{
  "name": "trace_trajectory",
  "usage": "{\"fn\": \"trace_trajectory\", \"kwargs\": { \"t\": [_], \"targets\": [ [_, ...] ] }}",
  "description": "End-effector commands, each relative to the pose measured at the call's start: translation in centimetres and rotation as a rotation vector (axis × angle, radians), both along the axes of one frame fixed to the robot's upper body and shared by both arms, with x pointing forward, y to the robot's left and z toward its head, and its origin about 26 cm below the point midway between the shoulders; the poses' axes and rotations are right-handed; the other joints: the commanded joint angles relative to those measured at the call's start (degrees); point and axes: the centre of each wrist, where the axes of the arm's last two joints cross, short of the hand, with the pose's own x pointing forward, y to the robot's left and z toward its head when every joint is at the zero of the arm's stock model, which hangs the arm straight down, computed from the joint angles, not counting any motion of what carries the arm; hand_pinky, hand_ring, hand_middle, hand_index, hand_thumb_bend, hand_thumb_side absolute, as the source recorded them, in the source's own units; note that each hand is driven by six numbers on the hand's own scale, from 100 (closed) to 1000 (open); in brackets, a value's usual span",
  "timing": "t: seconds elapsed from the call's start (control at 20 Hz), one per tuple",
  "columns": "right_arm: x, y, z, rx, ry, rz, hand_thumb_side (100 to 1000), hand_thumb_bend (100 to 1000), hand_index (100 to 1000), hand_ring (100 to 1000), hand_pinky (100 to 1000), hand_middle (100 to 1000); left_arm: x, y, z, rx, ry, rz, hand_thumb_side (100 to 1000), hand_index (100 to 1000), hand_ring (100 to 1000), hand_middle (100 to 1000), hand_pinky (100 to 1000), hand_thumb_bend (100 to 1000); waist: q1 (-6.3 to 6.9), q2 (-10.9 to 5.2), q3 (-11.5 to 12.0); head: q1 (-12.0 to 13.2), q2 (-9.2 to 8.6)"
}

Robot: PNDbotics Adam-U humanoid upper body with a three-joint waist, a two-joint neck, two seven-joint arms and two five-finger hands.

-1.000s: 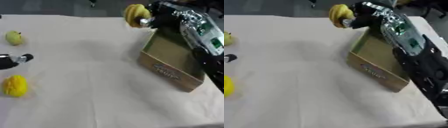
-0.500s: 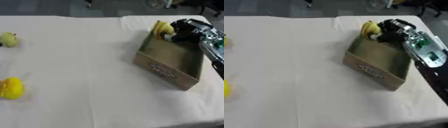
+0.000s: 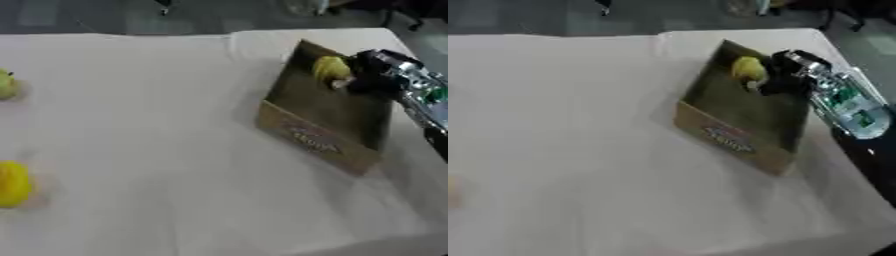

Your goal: Pick up the objects with one hand, pass them to the other hand, and then place them into the box on the other side of the table.

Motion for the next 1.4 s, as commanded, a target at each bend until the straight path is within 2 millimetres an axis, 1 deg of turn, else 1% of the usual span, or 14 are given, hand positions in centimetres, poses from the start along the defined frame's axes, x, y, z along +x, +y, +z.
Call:
{"fn": "trace_trajectory", "kwargs": {
  "t": [0.05, 0.1, 0.3, 0.4, 0.55, 0.8, 0.9, 1.05, 1.1, 1.15, 1.2, 1.25, 1.3, 1.4],
  "targets": [
    [-0.3, -0.8, 1.9, -0.076, -0.045, 0.008, 141, 462, 716, 778, 818, 683, -0.4, 0.5, 1.2, 0.017, -0.043, 0.014, 294, 787, 665, 677, 741, 847, 0.12, -0.33, -0.1, -0.9, 0.21],
    [-0.3, -0.8, 2.0, -0.091, -0.053, 0.022, 170, 480, 762, 808, 839, 724, -0.4, 0.5, 1.2, 0.016, -0.043, 0.016, 295, 787, 664, 677, 741, 848, 0.12, -0.31, -0.1, -0.9, 0.20],
    [-0.3, -1.0, 2.1, -0.161, -0.068, 0.056, 223, 527, 837, 867, 883, 788, -0.3, 0.6, 1.0, 0.012, -0.039, 0.021, 301, 787, 665, 678, 741, 853, 0.10, -0.26, -0.1, -0.6, 0.17],
    [-0.3, -1.2, 2.1, -0.191, -0.067, 0.054, 210, 521, 864, 894, 904, 812, -0.3, 0.6, 1.0, 0.011, -0.040, 0.022, 302, 787, 664, 677, 741, 854, 0.09, -0.26, -0.1, -0.3, 0.17],
    [-0.3, -1.5, 2.1, -0.226, -0.072, 0.035, 138, 451, 877, 905, 913, 822, -0.3, 0.7, 1.0, 0.010, -0.039, 0.024, 301, 788, 664, 677, 741, 858, 0.12, -0.26, -0.2, 0.0, -0.08],
    [-0.4, -1.7, 2.6, -0.240, -0.099, 0.013, 155, 475, 867, 895, 899, 812, -0.3, 0.6, 0.9, 0.009, -0.038, 0.024, 305, 787, 664, 677, 742, 853, 0.09, -0.32, -0.2, 0.5, -0.19],
    [-0.6, -1.5, 3.4, -0.225, -0.150, 0.002, 218, 521, 864, 887, 890, 805, -0.3, 0.6, 0.9, 0.009, -0.039, 0.025, 306, 787, 664, 676, 742, 853, 0.12, -0.36, -0.3, 1.1, -0.14],
    [-0.9, -0.8, 5.2, -0.145, -0.270, -0.019, 252, 514, 857, 876, 885, 794, -0.4, 0.7, 0.9, 0.009, -0.043, 0.028, 308, 786, 663, 674, 742, 853, 0.21, -0.42, -0.3, 2.2, -0.17],
    [-1.0, -0.5, 5.8, -0.108, -0.312, -0.024, 280, 476, 858, 874, 884, 793, -0.4, 0.8, 0.9, 0.008, -0.043, 0.031, 309, 786, 663, 674, 742, 854, 0.23, -0.44, -0.3, 2.5, -0.16],
    [-1.2, -0.2, 6.4, -0.073, -0.355, -0.029, 325, 376, 859, 872, 884, 792, -0.4, 0.9, 0.9, 0.008, -0.043, 0.033, 311, 785, 663, 674, 742, 854, 0.25, -0.48, -0.3, 3.1, -0.14],
    [-1.2, 0.1, 7.0, -0.041, -0.394, -0.034, 356, 319, 861, 871, 884, 792, -0.4, 0.9, 0.9, 0.007, -0.043, 0.036, 314, 786, 663, 674, 742, 854, 0.27, -0.51, -0.2, 3.8, -0.10],
    [-1.3, 0.4, 7.4, -0.009, -0.428, -0.037, 362, 306, 862, 871, 885, 792, -0.4, 1.0, 0.9, 0.007, -0.043, 0.037, 317, 786, 664, 674, 743, 855, 0.29, -0.54, -0.2, 4.6, -0.03],
    [-1.4, 0.6, 7.9, 0.020, -0.457, -0.036, 350, 321, 862, 871, 885, 792, -0.4, 1.0, 1.0, 0.008, -0.043, 0.036, 320, 786, 665, 675, 743, 856, 0.32, -0.58, -0.1, 5.4, -0.02],
    [-1.4, 1.1, 8.6, 0.074, -0.506, -0.023, 293, 367, 848, 845, 874, 773, -0.4, 1.1, 1.2, 0.015, -0.041, 0.035, 324, 787, 667, 676, 745, 857, 0.39, -0.62, 0.0, 6.7, -0.12]
  ]
}}
